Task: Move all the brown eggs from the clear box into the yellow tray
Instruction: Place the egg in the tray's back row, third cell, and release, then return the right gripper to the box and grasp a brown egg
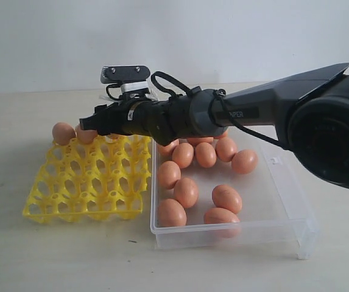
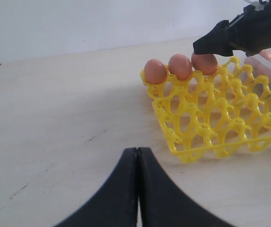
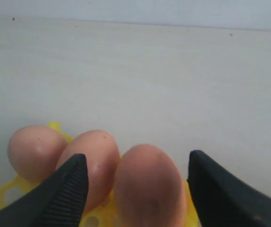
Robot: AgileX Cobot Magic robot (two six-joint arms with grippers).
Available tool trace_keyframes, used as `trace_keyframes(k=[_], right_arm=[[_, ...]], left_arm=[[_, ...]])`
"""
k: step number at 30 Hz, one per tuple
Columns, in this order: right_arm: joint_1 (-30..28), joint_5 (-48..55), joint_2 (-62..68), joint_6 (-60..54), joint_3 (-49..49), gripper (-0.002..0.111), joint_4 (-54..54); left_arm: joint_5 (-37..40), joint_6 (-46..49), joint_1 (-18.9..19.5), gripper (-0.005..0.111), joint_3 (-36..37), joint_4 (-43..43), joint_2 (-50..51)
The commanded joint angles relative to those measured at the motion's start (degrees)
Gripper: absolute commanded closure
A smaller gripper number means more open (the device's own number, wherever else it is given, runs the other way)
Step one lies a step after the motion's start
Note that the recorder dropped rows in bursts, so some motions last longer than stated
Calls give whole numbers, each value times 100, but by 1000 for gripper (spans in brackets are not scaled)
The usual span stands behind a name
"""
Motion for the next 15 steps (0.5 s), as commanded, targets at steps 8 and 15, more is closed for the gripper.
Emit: trace_keyframes(k=[8, 15], right_arm=[[-29, 868, -805, 22, -45, 52, 32], [-29, 4648, -3347, -1610, 1125, 107, -53]], left_arm=[[-35, -1, -25, 107, -23, 12, -32], [-35, -1, -25, 107, -23, 12, -32]])
